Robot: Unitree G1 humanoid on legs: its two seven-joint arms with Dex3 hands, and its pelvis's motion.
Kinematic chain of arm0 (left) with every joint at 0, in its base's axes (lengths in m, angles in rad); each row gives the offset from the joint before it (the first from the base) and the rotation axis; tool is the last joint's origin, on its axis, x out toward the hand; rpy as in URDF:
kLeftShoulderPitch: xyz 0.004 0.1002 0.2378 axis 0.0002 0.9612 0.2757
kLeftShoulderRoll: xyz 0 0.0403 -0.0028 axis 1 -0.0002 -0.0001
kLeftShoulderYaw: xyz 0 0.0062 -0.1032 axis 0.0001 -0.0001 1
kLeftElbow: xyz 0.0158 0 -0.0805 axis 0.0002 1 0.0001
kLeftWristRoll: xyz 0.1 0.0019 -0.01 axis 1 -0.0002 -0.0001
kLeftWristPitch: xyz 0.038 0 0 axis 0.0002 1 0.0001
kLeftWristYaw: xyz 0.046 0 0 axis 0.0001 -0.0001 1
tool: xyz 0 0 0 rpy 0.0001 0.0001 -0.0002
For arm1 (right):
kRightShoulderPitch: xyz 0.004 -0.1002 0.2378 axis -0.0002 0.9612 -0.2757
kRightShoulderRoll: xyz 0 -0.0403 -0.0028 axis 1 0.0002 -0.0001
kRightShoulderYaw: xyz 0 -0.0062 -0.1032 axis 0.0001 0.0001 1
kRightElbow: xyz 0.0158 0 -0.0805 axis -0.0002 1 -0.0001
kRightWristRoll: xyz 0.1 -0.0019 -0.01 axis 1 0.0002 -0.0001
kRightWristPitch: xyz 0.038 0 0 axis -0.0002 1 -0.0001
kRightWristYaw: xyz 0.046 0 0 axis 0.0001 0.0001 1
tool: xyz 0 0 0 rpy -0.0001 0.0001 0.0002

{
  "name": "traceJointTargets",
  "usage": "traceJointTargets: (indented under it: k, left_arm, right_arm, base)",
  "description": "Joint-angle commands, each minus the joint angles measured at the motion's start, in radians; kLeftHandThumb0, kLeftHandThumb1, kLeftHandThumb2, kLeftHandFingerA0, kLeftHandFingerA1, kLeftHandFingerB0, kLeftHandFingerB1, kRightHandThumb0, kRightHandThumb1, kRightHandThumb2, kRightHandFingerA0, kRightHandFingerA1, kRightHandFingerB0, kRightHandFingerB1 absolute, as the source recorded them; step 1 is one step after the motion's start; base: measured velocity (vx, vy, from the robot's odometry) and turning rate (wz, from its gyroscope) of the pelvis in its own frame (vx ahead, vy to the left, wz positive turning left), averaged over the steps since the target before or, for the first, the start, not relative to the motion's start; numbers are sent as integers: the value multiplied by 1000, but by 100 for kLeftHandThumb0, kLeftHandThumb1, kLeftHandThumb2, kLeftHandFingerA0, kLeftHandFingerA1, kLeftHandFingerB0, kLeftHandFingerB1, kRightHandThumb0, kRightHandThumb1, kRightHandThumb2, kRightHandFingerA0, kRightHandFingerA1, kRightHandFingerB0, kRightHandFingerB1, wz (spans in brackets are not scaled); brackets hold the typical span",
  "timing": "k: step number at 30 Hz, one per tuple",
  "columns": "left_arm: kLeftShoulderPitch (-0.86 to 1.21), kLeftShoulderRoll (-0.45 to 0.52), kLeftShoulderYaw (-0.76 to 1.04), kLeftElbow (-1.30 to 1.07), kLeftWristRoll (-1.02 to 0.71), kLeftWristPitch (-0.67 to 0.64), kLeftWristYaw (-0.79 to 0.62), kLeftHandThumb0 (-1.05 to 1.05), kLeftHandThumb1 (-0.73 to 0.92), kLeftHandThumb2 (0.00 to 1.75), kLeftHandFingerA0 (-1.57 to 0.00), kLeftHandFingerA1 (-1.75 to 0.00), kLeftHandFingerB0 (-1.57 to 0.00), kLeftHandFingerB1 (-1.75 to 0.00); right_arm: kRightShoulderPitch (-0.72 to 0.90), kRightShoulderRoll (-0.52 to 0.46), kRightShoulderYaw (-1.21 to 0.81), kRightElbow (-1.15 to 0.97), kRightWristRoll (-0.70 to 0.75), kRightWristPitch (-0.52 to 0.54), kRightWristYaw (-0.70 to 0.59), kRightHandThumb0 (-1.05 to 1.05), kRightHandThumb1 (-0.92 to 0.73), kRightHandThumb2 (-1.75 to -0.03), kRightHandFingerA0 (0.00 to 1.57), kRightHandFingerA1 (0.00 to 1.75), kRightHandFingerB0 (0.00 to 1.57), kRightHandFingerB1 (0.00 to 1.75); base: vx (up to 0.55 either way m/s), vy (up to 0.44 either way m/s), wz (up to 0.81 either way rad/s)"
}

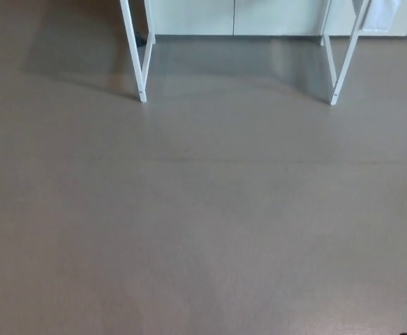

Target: The robot walk towards a table in front and uses its left hand to pick up the pot from the base and places it on the table

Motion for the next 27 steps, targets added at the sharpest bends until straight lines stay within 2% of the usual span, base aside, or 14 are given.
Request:
traceJointTargets:
  k: [1,2,3,9,12,13,18,19,20,21,24,25,26,27]
  left_arm:
    - [12,10,6,2,1,-23,-7,-17,33,80,-27,-54,-15,-47]
    - [18,10,3,-5,4,-21,-6,-27,46,59,-32,-39,-26,-34]
    - [19,10,4,-6,3,-21,-7,-21,49,54,-36,-37,-28,-31]
    - [18,9,7,-5,-2,-17,-10,-21,48,54,-37,-37,-29,-31]
    - [4,16,8,22,-3,-29,-22,-28,44,59,-32,-39,-27,-34]
    - [4,15,10,25,-3,-33,-21,-22,47,54,-37,-37,-29,-31]
    - [8,9,16,31,-5,-32,-9,-23,45,53,-39,-37,-30,-31]
    - [10,8,16,25,-7,-27,-8,-21,46,54,-38,-37,-30,-31]
    - [12,6,16,17,-9,-20,-8,-21,46,54,-38,-37,-30,-31]
    - [15,9,13,14,-6,-22,-12,-21,47,54,-37,-37,-29,-31]
    - [16,11,12,14,-5,-24,-15,-20,48,54,-37,-37,-29,-31]
    - [14,9,13,14,-4,-23,-11,-20,47,54,-38,-37,-30,-31]
    - [14,8,13,14,-3,-22,-9,-20,47,54,-38,-37,-30,-31]
    - [16,9,11,16,3,-36,-10,-21,48,54,-37,-37,-29,-31]
  right_arm:
    - [8,-6,5,6,-1,-19,2,-72,-24,-80,69,84,41,71]
    - [9,-8,7,7,-2,-22,2,-72,-33,-61,71,84,39,70]
    - [9,-9,10,7,-5,-24,-2,-72,-33,-60,73,84,41,70]
    - [10,-7,13,5,-5,-19,-14,-69,-33,-61,74,84,43,69]
    - [5,-5,14,6,-3,-18,-8,-71,-34,-62,74,86,42,72]
    - [5,-5,12,9,-1,-19,-5,-69,-33,-63,76,85,43,74]
    - [7,-6,14,23,-5,-28,-2,-68,-33,-62,75,83,43,71]
    - [8,-6,15,23,-5,-28,-3,-69,-23,-81,70,83,41,70]
    - [8,-6,15,22,-5,-28,-4,-69,-23,-81,70,83,41,70]
    - [6,-6,19,22,-11,-19,-15,-68,-34,-61,69,82,43,69]
    - [6,-6,21,19,-12,-12,-22,-67,-34,-61,68,82,42,69]
    - [6,-5,21,17,-8,-13,-16,-67,-24,-82,69,83,41,70]
    - [7,-5,21,17,-7,-13,-14,-67,-24,-82,69,83,41,70]
    - [6,-6,23,17,-11,-13,-18,-67,-35,-61,72,83,42,69]
  base:
    - [144,53,-15]
    - [142,63,-17]
    - [173,130,-16]
    - [182,221,-11]
    - [173,130,4]
    - [162,62,6]
    - [197,-15,7]
    - [212,-103,4]
    - [178,-126,2]
    - [198,-150,18]
    - [241,-192,14]
    - [208,-163,-4]
    - [173,-145,-7]
    - [190,-82,-2]
